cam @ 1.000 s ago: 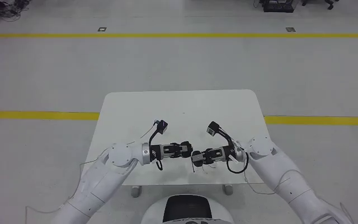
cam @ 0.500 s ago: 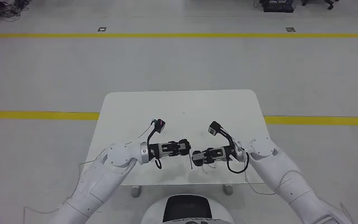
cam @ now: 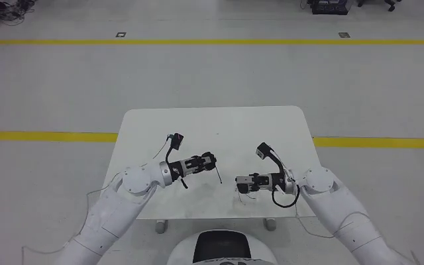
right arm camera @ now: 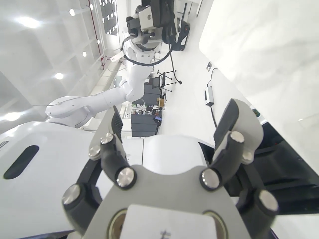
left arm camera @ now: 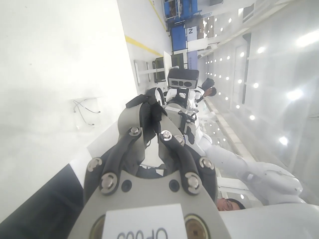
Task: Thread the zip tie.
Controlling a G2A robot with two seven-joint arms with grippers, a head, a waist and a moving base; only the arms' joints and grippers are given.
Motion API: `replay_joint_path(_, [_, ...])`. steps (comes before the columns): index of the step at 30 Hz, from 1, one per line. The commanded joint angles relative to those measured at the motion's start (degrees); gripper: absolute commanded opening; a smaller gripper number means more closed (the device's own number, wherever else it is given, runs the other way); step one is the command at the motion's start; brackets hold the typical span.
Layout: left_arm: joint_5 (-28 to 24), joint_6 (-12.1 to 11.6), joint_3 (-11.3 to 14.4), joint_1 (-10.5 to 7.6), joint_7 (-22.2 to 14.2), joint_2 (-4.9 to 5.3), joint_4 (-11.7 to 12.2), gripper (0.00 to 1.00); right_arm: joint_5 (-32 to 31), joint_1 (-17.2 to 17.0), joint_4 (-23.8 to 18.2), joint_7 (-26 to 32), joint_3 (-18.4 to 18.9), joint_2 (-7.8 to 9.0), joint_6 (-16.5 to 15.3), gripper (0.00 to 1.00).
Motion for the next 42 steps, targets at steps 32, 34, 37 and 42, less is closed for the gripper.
replay_joint_path(32, [-4.9,-1.0,3.4,1.89,28.7,-2.93,0.7,0.0,-10.3,-7.6,-9.7,-27.4,1.9,-3.11,-0.7,1.0])
replay_joint_path(34, [-7.9,-1.0,3.0,2.56,30.8,-3.19,0.6,0.0,-9.7,-7.8,-9.8,-28.5,1.6,-3.36,-0.7,1.0])
replay_joint_path(37, [-11.7,-1.3,2.5,3.57,32.0,-3.46,0.0,0.0,-9.4,-8.2,-9.8,-29.5,1.7,-3.74,-0.7,1.0])
replay_joint_path(42, [-16.6,-1.7,1.6,4.92,32.5,-3.73,-0.6,0.0,-8.9,-8.5,-9.1,-29.2,2.2,-4.62,-0.7,1.0])
